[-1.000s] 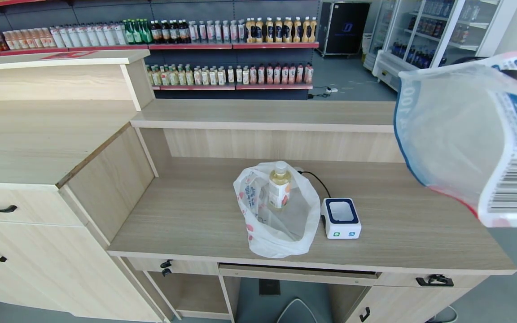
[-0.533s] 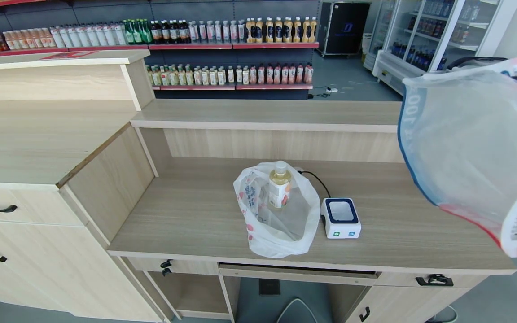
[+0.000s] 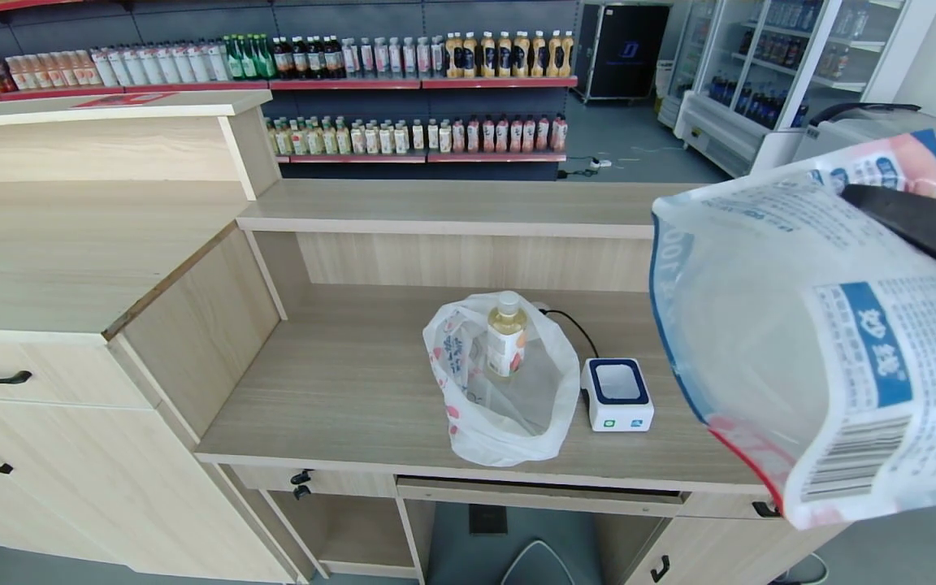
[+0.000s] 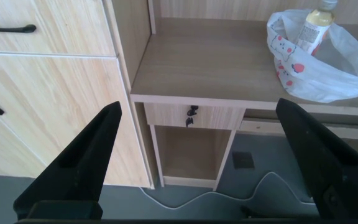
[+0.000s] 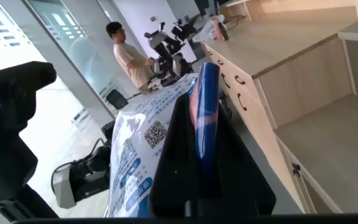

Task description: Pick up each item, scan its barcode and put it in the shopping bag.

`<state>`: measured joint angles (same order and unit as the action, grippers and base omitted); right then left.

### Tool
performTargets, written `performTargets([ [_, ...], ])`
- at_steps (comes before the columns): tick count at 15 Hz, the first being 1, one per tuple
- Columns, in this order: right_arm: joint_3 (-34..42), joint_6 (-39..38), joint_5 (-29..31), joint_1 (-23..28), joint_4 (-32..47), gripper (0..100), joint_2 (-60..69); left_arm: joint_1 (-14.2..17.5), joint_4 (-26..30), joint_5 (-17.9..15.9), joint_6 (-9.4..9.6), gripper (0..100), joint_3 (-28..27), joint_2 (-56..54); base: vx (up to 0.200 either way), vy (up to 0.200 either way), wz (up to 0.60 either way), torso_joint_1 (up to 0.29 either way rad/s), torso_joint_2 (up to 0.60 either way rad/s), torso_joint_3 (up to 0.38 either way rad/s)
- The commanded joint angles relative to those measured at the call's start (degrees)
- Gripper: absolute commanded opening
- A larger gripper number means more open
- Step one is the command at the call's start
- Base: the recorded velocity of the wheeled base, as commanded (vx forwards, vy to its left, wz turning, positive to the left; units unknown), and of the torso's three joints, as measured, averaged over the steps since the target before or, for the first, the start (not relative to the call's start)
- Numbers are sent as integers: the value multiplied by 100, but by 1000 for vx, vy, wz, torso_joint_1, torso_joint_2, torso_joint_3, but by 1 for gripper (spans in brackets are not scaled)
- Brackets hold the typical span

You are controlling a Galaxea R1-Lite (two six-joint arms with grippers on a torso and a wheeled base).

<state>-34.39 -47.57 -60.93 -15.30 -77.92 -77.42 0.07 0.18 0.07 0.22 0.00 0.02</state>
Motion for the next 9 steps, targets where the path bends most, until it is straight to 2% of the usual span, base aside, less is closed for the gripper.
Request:
performTargets([
  [1,-6,248,11,-70,146,0,-194,1,-1,1,-4,100,0,-2,0,0,0,0,0,0],
  [4,-33,652,327,-193,532,0,-247,1,-1,1,4,100,0,-2,0,0,0,0,0,0],
  [9,2,696,705,-412,576,0,-229,1,-1,1,4,100,0,-2,0,0,0,0,0,0],
])
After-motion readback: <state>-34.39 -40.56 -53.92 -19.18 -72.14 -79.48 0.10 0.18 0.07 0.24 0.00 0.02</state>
